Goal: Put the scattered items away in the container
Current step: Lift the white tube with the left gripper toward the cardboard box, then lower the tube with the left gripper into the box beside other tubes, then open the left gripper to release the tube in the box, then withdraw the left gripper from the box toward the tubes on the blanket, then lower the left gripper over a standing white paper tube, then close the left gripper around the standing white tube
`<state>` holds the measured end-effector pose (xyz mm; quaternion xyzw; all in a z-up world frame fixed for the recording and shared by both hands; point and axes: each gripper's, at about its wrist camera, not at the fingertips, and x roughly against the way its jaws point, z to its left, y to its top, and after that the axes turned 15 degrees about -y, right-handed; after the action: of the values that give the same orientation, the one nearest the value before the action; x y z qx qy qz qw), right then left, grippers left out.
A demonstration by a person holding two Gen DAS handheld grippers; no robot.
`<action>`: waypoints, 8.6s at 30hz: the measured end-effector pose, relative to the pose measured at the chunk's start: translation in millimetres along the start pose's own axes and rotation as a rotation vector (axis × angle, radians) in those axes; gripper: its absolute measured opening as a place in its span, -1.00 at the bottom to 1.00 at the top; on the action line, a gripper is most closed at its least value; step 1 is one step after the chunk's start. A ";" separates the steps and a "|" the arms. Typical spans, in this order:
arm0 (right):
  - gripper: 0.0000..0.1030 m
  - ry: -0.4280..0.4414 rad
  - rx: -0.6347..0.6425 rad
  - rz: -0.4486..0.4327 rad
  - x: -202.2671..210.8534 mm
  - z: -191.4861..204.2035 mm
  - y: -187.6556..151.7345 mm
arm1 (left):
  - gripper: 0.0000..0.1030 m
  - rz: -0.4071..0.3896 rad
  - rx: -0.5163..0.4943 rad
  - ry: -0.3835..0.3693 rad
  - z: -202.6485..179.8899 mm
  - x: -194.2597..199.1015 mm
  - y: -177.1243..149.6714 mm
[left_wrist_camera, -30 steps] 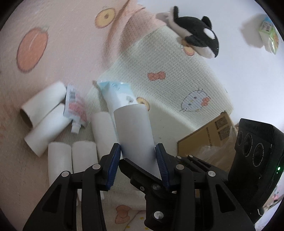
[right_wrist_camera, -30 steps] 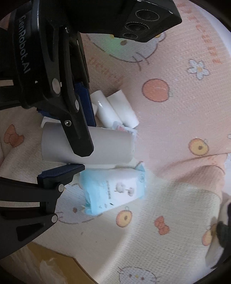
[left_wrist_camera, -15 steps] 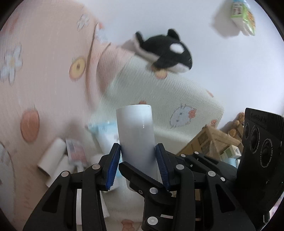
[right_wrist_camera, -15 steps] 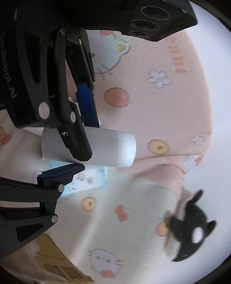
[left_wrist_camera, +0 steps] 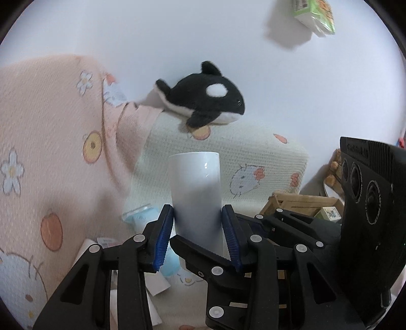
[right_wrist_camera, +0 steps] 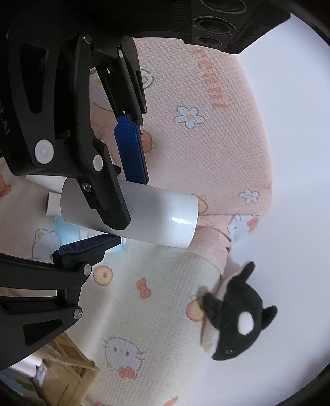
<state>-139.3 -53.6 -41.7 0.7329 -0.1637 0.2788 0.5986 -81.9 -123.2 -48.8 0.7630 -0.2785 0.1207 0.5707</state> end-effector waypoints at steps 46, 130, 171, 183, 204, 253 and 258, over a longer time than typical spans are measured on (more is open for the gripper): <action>-0.03 -0.146 -0.191 0.167 55.1 -197.7 -46.2 | -0.17 0.367 -0.215 -0.209 -175.2 -145.3 17.0; -0.17 -0.074 -0.338 0.686 -18.1 -265.1 -107.0 | 0.01 0.421 -0.223 -0.189 -147.6 -168.2 8.3; 0.21 -0.185 0.141 0.180 60.8 -56.8 -11.1 | 0.14 -0.054 0.111 0.142 62.3 68.5 -8.8; 0.54 0.118 -0.100 -0.119 70.0 -15.9 -22.0 | 0.18 -0.135 0.290 0.077 105.6 71.6 -29.8; 0.73 0.107 -0.028 0.143 -35.1 29.1 -76.9 | 0.18 0.062 0.404 -0.008 159.2 12.1 -72.7; 0.36 0.354 -0.308 0.504 -143.2 25.0 -156.6 | 0.03 0.698 0.474 -0.012 189.6 -176.8 -117.2; 0.16 0.381 -0.355 0.488 -139.5 13.5 -168.0 | -0.10 0.689 0.435 -0.032 176.7 -178.4 -112.5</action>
<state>-150.4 -41.2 -259.8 0.4918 -0.2653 0.5123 0.6522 -187.7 -215.9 -285.2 0.7298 -0.4948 0.3489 0.3177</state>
